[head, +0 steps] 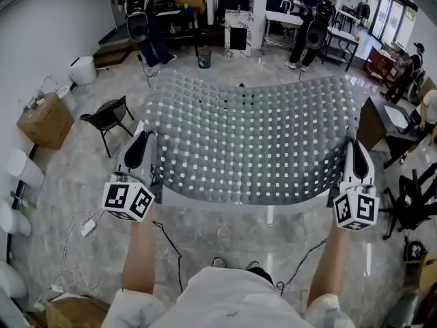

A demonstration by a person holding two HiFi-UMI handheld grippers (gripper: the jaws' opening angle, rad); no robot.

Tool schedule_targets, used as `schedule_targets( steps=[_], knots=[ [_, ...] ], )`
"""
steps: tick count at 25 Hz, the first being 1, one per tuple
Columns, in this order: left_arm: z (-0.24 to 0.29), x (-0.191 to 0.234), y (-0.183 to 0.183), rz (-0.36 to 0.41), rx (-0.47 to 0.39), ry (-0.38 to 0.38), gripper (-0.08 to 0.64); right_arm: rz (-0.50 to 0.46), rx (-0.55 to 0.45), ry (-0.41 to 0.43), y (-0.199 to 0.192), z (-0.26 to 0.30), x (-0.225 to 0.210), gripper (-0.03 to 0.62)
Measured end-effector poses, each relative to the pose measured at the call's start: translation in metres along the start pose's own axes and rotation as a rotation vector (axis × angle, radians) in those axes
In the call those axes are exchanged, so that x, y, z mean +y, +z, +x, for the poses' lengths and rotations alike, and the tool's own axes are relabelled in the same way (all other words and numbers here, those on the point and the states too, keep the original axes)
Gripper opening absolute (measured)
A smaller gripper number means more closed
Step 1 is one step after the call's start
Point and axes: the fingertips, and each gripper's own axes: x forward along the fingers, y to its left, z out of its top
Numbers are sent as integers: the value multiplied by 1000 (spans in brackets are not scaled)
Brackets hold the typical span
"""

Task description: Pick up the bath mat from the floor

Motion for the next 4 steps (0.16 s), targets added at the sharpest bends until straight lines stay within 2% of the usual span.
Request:
schedule_targets(
  steps=[4],
  knots=[
    [-1, -5, 0, -1, -1, -2, 58, 0, 0, -1, 0, -5, -3, 34]
  ],
)
